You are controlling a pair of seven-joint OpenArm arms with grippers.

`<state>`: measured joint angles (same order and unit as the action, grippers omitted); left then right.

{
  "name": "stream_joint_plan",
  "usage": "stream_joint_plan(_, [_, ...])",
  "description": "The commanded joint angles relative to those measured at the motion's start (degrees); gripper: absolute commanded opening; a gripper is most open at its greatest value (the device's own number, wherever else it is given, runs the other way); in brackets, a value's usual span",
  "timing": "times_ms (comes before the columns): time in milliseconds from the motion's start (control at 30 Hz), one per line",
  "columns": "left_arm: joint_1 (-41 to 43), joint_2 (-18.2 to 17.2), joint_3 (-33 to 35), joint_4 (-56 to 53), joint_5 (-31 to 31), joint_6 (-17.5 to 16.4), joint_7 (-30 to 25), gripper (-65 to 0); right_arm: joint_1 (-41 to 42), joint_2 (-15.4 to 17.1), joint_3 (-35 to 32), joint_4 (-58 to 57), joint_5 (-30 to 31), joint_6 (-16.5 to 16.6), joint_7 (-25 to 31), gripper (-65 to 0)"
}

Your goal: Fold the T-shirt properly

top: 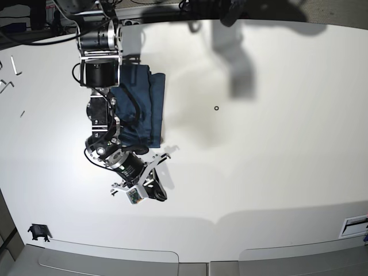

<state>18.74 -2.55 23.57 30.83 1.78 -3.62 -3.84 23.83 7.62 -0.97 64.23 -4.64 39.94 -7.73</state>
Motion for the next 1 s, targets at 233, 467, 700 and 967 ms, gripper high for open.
stream_joint_plan(233, [0.6, 0.5, 0.1, 0.3, 0.1, -0.6, -0.5, -56.9, 2.0, 0.3, 0.2, 0.9, 0.8, -4.4, 1.9, -65.0])
stream_joint_plan(467, [0.6, 0.5, 0.1, 0.3, 0.1, -0.6, -0.5, -56.9, 2.0, -0.8, 0.3, 0.9, 0.8, -26.4, -1.6, -65.0])
stream_joint_plan(700, [0.6, 0.5, 0.1, 0.3, 0.1, -0.6, -0.5, -56.9, 2.0, -1.3, 0.3, 0.9, 0.8, -44.1, -1.7, -65.0])
stream_joint_plan(967, [0.6, 0.5, 0.1, 0.3, 0.1, -0.6, -0.5, -56.9, 2.0, -1.4, 0.3, 0.9, 0.7, -73.7, 2.3, -65.0])
